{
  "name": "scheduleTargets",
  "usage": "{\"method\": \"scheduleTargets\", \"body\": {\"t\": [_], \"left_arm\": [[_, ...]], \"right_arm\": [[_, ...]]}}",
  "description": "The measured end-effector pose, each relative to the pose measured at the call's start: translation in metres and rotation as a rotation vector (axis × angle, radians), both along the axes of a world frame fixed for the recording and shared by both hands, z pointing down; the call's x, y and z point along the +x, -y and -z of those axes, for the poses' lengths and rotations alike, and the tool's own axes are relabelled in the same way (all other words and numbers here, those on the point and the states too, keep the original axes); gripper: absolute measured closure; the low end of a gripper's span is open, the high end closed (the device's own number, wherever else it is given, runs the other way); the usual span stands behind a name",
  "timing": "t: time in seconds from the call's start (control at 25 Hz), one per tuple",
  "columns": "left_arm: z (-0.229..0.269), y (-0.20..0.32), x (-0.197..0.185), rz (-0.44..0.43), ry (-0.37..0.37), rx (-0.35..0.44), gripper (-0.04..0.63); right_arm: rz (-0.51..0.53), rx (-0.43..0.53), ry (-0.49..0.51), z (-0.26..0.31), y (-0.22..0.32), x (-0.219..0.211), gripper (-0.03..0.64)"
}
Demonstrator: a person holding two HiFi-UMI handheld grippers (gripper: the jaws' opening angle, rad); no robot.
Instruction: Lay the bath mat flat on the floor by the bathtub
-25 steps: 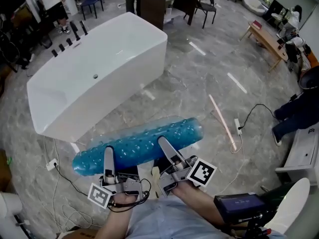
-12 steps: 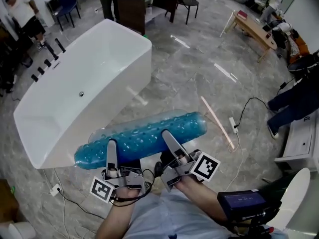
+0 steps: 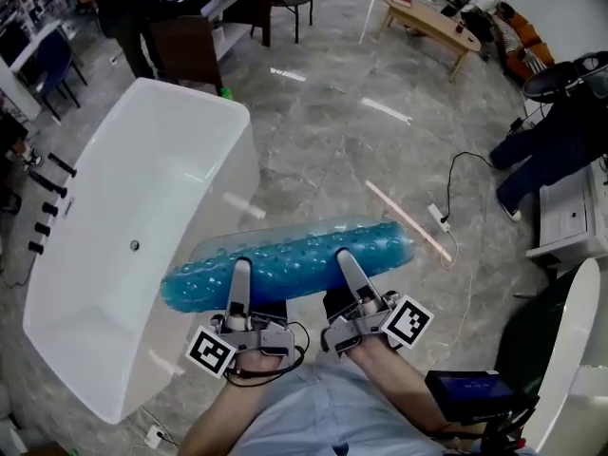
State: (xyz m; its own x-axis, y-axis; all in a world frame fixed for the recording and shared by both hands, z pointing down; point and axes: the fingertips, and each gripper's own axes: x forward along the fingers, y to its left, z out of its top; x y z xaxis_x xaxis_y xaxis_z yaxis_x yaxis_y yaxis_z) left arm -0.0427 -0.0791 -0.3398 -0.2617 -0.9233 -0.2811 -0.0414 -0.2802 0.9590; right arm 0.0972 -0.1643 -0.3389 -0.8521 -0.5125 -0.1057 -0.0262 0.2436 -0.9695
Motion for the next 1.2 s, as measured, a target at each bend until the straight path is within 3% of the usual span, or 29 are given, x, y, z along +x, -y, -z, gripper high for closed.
{"method": "scheduleTargets", "body": {"t": [0.16,0.36,0.76,1.08,1.2], "left_arm": [[0.017,0.056,-0.048,-0.158,0.052,0.003,0.259],[0.023,0.099,-0.089,-0.295,0.069,0.016,0.259],[0.009,0.193,-0.081,-0.429,0.063,0.008,0.259],[-0.079,0.288,-0.054,-0.436,0.073,-0.029,0.261],[-0.175,0.333,-0.052,-0.44,0.064,-0.034,0.264]], "right_arm": [[-0.13,-0.01,0.05,0.006,0.033,-0.037,0.249],[-0.267,0.012,0.065,0.013,0.055,-0.071,0.249],[-0.407,-0.008,0.055,0.001,0.125,-0.058,0.249],[-0.382,-0.05,0.04,-0.089,0.221,-0.031,0.249],[-0.371,-0.059,0.024,-0.184,0.265,-0.03,0.249]]}}
